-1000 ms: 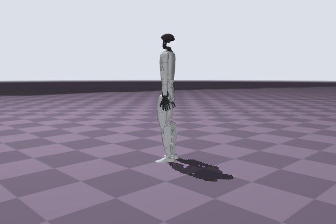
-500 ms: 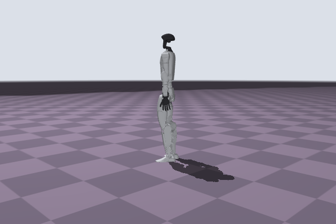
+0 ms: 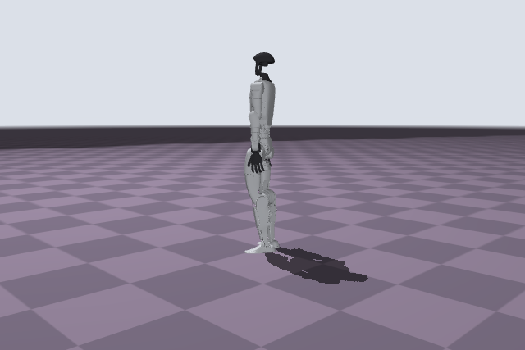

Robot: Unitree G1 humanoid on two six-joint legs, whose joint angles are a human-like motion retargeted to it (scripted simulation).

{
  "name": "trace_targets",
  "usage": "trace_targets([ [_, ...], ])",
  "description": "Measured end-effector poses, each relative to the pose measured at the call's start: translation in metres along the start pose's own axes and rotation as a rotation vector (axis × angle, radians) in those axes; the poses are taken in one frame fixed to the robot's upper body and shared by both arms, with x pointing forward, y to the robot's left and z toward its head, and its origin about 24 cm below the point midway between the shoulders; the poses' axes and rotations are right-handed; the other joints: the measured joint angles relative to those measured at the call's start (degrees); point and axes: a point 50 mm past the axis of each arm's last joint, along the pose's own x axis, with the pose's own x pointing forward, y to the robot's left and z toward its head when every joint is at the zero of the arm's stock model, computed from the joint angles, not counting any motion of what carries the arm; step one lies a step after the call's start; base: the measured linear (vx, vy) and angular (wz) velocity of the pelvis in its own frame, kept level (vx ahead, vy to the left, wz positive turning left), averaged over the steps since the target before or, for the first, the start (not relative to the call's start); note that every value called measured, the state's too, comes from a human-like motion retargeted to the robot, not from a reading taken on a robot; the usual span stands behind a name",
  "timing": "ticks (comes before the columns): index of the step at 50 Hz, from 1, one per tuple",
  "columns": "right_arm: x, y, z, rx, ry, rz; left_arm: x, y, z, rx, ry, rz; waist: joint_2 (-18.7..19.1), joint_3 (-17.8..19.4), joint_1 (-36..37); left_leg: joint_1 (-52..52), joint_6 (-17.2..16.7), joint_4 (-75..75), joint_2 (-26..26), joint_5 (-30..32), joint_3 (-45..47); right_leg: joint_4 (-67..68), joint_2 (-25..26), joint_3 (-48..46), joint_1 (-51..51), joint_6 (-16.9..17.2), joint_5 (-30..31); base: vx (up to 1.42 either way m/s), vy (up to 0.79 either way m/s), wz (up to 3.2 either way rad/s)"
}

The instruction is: Upper body actions

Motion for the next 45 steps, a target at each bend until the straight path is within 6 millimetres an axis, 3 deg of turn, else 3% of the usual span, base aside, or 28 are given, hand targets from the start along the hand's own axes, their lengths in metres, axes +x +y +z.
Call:
trace_targets([
  [5, 0.000, 0.000, 0.004, 0.008, -0.020, 0.001, 0.000, 0.001, 0.012, 0.028, -0.034, -0.023, 0.9, 0.5, 0.3, -0.5, -0.5, 0.2, 1.1, 0.4, 0.3, -0.3, 1.2, 0.8, -0.3, -0.7, 0.2, -0.08, -0.08, -0.06],
  [11, 0.000, 0.001, 0.003, 0.114, -0.028, 0.018, -0.004, 0.007, 0.045, 0.107, -0.135, -0.004, 0.8, 3.5, 3.1, -2.5, -1.2, 2.6, 2.1, 1.2, -2.5, -1.5, 2.0, -0.9, 1.3, -2.2, 0.1, -0.12, -0.09, 0.40],
  [17, -0.001, -0.010, -0.010, 0.132, 0.003, -0.024, -0.009, 0.005, 0.075, 0.136, -0.245, 0.016, 0.7, 7.2, 5.9, -7.7, -2.0, 6.2, 1.6, 4.0, -10.4, -3.1, 1.8, -7.8, 3.7, -2.6, -0.6, -0.18, -0.06, 1.29],
  [20, -0.003, -0.015, -0.022, 0.105, 0.038, -0.050, -0.010, 0.001, 0.080, 0.129, -0.273, 0.010, 0.2, 8.9, 8.1, -9.2, -0.2, 5.9, -0.3, 5.3, -13.1, -3.7, 0.9, -11.9, 4.7, -2.4, -1.1, -0.18, 0.00, 1.55],
  [23, -0.004, -0.016, -0.038, 0.082, 0.087, -0.063, -0.007, 0.001, 0.070, 0.114, -0.253, 0.011, -1.0, 9.3, 10.1, -9.5, 2.5, 5.2, 0.1, 2.9, -5.3, -4.3, -1.1, -16.8, 5.1, -1.9, -1.5, -0.09, 0.03, 1.84],
  [27, -0.006, -0.015, -0.052, 0.066, 0.137, -0.085, -0.004, 0.007, 0.044, 0.069, -0.167, 0.030, -1.5, 9.4, 10.4, -6.1, -0.9, 4.1, 3.5, 1.6, 16.9, -4.8, -2.3, -24.3, 5.8, -1.3, -2.5, -0.07, 0.07, 2.15],
  [30, -0.006, -0.014, -0.058, 0.064, 0.153, -0.091, -0.002, 0.014, 0.016, 0.004, -0.057, 0.053, -2.0, 9.0, 9.4, -2.5, -1.1, 4.0, 4.4, 2.7, 31.6, -5.0, -2.9, -29.2, 6.7, -0.8, -3.6, 0.02, 0.08, 2.09],
  [35, -0.004, -0.008, -0.053, 0.074, 0.138, -0.077, -0.004, 0.018, -0.037, -0.224, 0.122, 0.126, -3.7, 6.4, 7.2, 3.3, 1.7, 4.6, 3.8, 5.3, 50.0, -4.5, -4.5, -33.5, 7.3, 0.1, -5.5, 0.16, 0.12, 1.62],
  [38, -0.002, -0.005, -0.042, 0.091, 0.094, -0.061, -0.005, 0.012, -0.059, -0.391, 0.171, 0.152, -3.0, 5.0, 6.4, 2.8, 1.7, 3.1, 3.4, 6.7, 44.2, -4.0, -3.5, -35.3, 8.1, 1.0, -6.5, 0.22, 0.10, 1.02],
  [40, -0.001, -0.003, -0.035, 0.102, 0.061, -0.046, -0.005, 0.005, -0.067, -0.475, 0.185, 0.143, -1.0, 4.5, 7.2, 2.1, -2.6, 0.4, 3.6, 8.3, 37.6, -3.6, -1.2, -35.5, 8.8, 1.3, -7.2, 0.28, 0.19, 0.41],
  [45, 0.000, -0.001, -0.020, 0.079, 0.014, -0.019, -0.003, -0.016, -0.073, -0.565, 0.178, 0.070, -0.4, 3.5, 10.0, 3.2, -3.0, -4.8, 0.7, 8.9, 38.2, -2.7, -1.3, -35.3, 10.0, 2.2, -7.2, 0.24, 0.20, 0.10],
])
